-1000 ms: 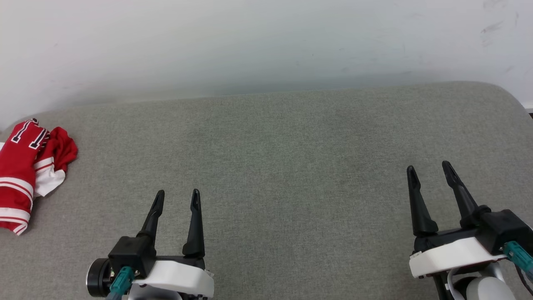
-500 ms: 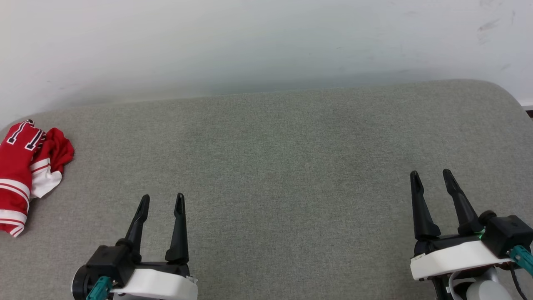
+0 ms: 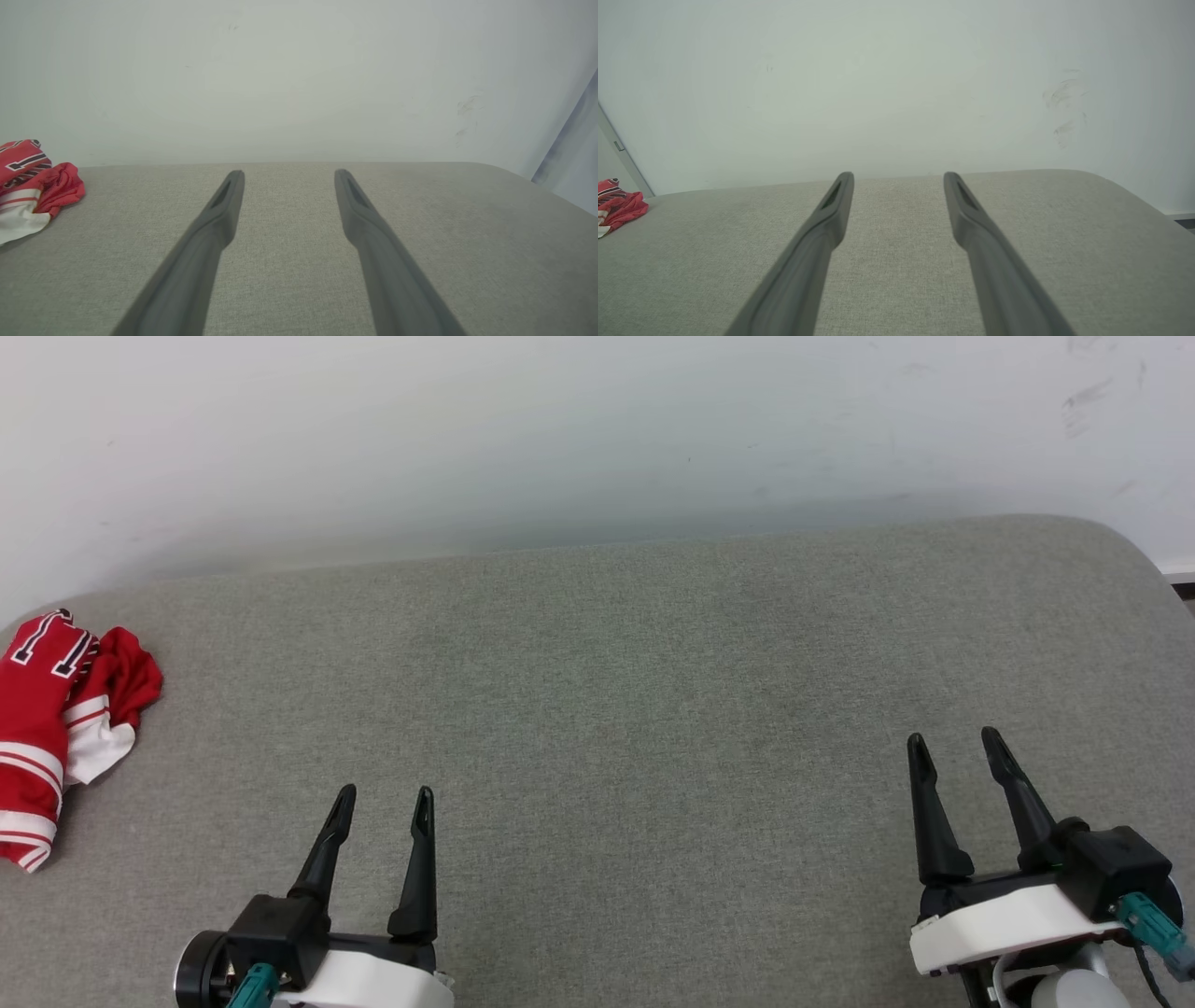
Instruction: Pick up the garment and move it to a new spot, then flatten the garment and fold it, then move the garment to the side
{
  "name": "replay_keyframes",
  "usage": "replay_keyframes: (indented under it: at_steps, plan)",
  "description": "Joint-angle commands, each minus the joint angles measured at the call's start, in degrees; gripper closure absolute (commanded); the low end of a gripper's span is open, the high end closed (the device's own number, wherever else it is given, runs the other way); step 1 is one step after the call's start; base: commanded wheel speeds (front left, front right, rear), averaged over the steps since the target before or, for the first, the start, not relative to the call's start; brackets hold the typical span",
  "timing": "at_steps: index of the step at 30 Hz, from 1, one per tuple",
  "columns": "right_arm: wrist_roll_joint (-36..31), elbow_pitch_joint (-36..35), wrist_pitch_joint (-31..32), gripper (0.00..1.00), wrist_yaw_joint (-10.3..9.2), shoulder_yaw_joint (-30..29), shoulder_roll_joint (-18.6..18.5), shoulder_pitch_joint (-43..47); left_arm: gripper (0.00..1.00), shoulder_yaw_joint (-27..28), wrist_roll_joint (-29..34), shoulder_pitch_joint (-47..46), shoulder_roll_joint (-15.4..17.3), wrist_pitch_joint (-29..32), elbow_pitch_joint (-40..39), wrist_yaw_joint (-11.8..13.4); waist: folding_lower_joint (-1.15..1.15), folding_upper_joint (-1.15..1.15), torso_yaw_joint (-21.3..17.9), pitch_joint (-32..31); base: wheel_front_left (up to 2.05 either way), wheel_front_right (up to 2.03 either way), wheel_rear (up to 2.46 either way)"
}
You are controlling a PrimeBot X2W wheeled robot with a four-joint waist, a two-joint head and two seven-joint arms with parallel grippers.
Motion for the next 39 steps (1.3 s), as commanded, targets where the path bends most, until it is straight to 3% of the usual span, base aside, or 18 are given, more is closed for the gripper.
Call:
replay_keyframes:
  at_steps: [1,17,39]
  plan:
    - [-0.9,0.0,-0.4,0.0,-0.01,0.1,0.0,-0.1,0.0,0.0,1.0,0.4,-0.1,-0.5,-0.3,-0.2,0.0,0.0,0.0,0.0,0.0,0.0,0.0]
    - [-1.2,-0.7,-0.3,0.0,-0.01,2.8,0.1,1.4,0.0,1.9,-0.4,0.4,-0.1,-0.4,0.5,-1.1,0.0,0.0,4.3,-0.7,0.0,0.0,0.0]
    - [-0.1,-1.3,-0.3,0.0,-0.01,8.7,0.0,2.4,0.0,5.3,0.5,2.1,-0.1,-0.4,-0.8,-1.6,0.0,0.0,20.5,-2.1,0.0,0.0,0.0]
